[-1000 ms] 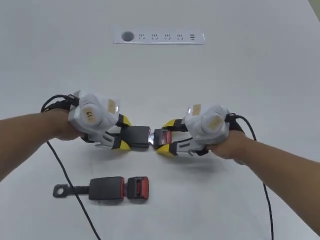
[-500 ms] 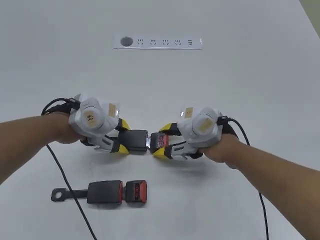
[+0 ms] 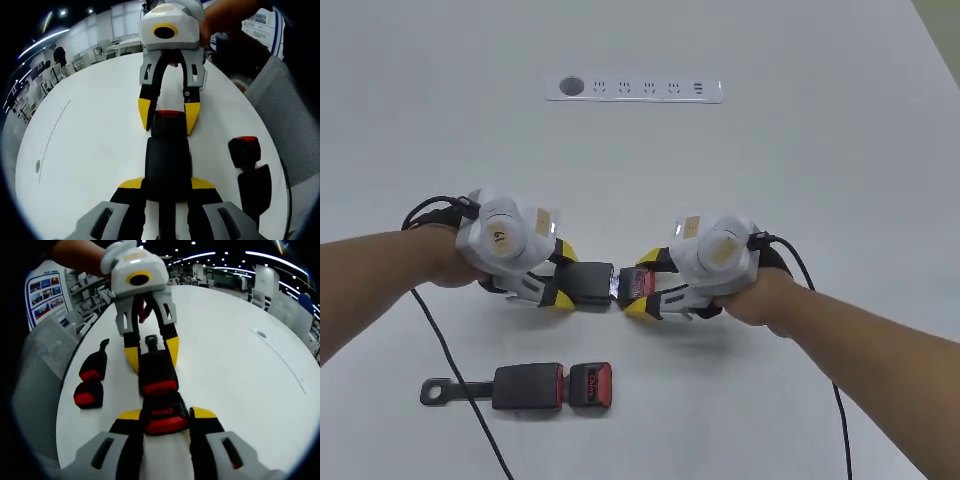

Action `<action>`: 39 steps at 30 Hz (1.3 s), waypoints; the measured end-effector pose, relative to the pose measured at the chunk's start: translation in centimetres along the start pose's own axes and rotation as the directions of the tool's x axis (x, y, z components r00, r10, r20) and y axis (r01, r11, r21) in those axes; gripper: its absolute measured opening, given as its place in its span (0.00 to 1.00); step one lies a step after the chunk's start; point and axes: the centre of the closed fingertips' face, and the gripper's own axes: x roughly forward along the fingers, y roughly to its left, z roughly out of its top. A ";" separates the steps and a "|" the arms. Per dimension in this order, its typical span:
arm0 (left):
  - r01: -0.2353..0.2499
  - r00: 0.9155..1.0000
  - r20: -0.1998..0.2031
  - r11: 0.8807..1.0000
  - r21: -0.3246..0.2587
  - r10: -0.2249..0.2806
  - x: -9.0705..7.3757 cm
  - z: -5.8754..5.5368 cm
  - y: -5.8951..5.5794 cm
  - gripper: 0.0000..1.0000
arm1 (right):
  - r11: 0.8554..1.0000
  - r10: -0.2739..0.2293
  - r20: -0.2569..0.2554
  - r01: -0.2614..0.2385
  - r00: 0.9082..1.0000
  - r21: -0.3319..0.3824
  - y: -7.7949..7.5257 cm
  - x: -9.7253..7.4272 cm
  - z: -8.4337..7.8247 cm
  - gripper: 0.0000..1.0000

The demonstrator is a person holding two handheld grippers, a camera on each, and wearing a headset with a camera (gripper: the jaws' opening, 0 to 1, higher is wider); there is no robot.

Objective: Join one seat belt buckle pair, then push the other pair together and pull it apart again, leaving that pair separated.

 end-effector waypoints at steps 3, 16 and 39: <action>0.000 1.000 0.002 1.000 0.000 0.000 0.0 0.0 0.1 0.33 | 1.000 0.000 0.000 0.000 1.000 0.000 0.0 0.0 0.0 0.35; 0.001 1.000 0.005 1.000 -0.007 -0.001 0.2 -0.2 0.3 0.33 | 1.000 -0.001 0.001 0.001 1.000 -0.006 0.1 -0.1 0.0 0.35; -0.008 1.000 0.017 0.999 -0.035 0.009 0.3 -0.4 0.5 0.33 | 1.000 0.003 0.021 -0.003 1.000 -0.011 0.0 -0.3 -0.2 0.35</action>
